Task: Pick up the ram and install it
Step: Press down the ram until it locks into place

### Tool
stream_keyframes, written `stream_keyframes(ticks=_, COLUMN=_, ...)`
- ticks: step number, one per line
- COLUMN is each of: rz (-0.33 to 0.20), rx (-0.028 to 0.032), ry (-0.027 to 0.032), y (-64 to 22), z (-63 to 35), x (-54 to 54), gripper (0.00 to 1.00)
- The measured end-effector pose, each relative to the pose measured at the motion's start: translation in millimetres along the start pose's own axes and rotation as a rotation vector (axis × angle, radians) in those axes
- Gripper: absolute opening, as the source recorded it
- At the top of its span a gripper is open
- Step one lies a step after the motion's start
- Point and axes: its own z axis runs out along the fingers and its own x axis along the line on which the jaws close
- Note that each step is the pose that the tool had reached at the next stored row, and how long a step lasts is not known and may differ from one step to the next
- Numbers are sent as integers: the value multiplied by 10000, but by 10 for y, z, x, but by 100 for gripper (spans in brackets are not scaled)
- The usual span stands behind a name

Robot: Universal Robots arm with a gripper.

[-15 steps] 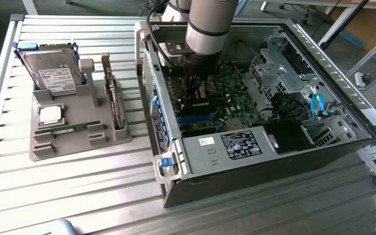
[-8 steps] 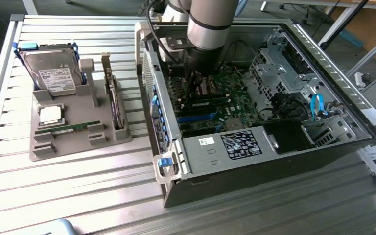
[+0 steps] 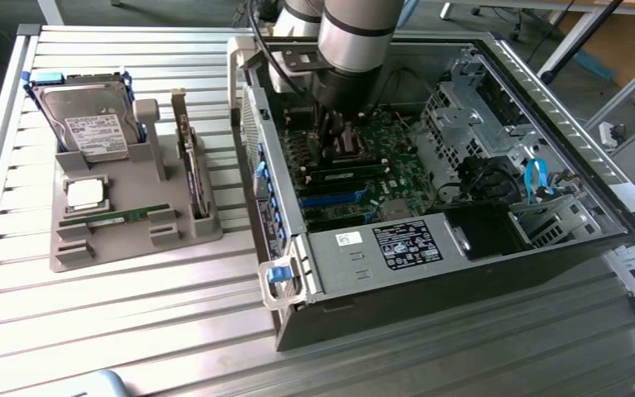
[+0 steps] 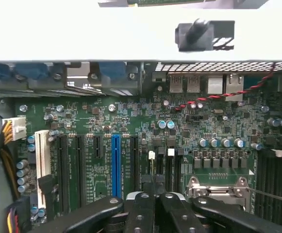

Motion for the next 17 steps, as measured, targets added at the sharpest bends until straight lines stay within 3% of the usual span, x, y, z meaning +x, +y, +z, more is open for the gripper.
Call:
stream_keyframes(ticks=10, rz=-1, rx=1, ry=22, y=-6, z=-236, x=3, gripper=11)
stream_keyframes(ticks=17, rz=0, rx=2, ry=29, y=-13, z=-481, x=5, gripper=11)
